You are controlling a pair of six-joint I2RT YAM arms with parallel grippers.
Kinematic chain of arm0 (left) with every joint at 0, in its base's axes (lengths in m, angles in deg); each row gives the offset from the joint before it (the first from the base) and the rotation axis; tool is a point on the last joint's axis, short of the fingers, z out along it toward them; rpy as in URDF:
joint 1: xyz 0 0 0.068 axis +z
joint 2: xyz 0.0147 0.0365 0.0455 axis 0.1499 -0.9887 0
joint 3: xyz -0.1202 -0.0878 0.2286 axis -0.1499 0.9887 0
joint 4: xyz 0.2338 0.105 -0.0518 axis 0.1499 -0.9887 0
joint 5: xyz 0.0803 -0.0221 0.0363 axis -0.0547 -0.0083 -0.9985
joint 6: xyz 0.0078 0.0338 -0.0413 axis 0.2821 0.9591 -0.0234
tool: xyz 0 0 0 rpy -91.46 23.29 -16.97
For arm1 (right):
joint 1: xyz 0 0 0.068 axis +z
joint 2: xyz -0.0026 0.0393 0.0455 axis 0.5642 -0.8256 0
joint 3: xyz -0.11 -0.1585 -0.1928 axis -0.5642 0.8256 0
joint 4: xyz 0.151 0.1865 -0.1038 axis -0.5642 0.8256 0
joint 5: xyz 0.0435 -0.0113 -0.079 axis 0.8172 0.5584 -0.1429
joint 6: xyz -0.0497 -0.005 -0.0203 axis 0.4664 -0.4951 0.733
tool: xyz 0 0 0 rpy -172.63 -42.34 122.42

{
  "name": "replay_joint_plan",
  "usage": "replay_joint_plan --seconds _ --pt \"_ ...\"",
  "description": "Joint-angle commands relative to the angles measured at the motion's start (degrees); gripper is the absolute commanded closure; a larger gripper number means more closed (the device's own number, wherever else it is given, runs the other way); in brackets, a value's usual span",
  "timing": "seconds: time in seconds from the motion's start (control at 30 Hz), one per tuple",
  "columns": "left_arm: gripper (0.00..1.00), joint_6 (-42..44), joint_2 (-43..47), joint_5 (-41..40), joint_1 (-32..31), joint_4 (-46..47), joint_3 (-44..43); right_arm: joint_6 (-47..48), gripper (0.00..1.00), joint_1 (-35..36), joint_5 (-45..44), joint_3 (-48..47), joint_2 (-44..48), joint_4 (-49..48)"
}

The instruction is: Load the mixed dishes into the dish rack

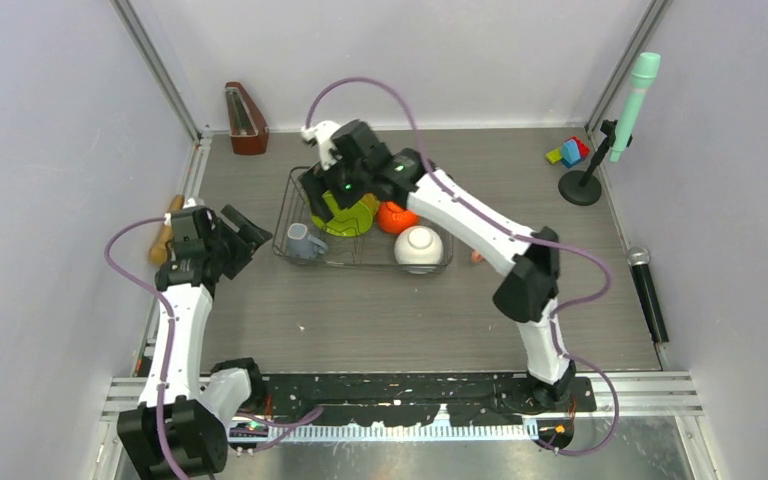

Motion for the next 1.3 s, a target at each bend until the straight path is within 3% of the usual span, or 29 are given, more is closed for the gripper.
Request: replay_joint_plan --seconds 0.0,0.2,0.37,0.47,0.6,0.7,1.03,1.27 --pt "0.27 1.73 1.79 0.04 -4.52 2.94 -4.16 -11.92 0.12 -5.02 -9.50 6.86 11.98 1.96" --pt "0.26 4.66 2.20 2.83 -12.92 6.33 -4.23 -21.05 0.15 -15.58 -17.82 25.05 26.24 3.53" --pt "0.26 6.82 3.87 4.50 -14.68 9.36 -2.49 -31.30 0.10 -23.74 -28.91 38.89 36.63 4.53" --pt "0.26 7.34 5.09 5.38 -14.83 9.74 -1.93 -37.88 0.13 -27.72 -34.20 43.05 41.17 7.62" --pt "0.26 7.15 6.55 6.86 -15.20 10.67 -1.04 -43.11 0.24 -33.90 -31.90 48.58 43.90 8.70" --pt "0.26 6.72 7.09 7.43 -15.69 10.91 -0.65 -45.73 0.25 -36.54 -29.04 52.47 44.05 6.64" --pt "0.26 6.40 7.26 8.67 -19.99 10.73 -0.79 -50.59 0.31 -38.46 -24.39 61.21 41.80 1.14" --pt "0.26 5.92 6.58 8.65 -23.83 10.73 -1.37 -52.15 0.42 -38.57 -22.96 65.55 39.57 -4.30"
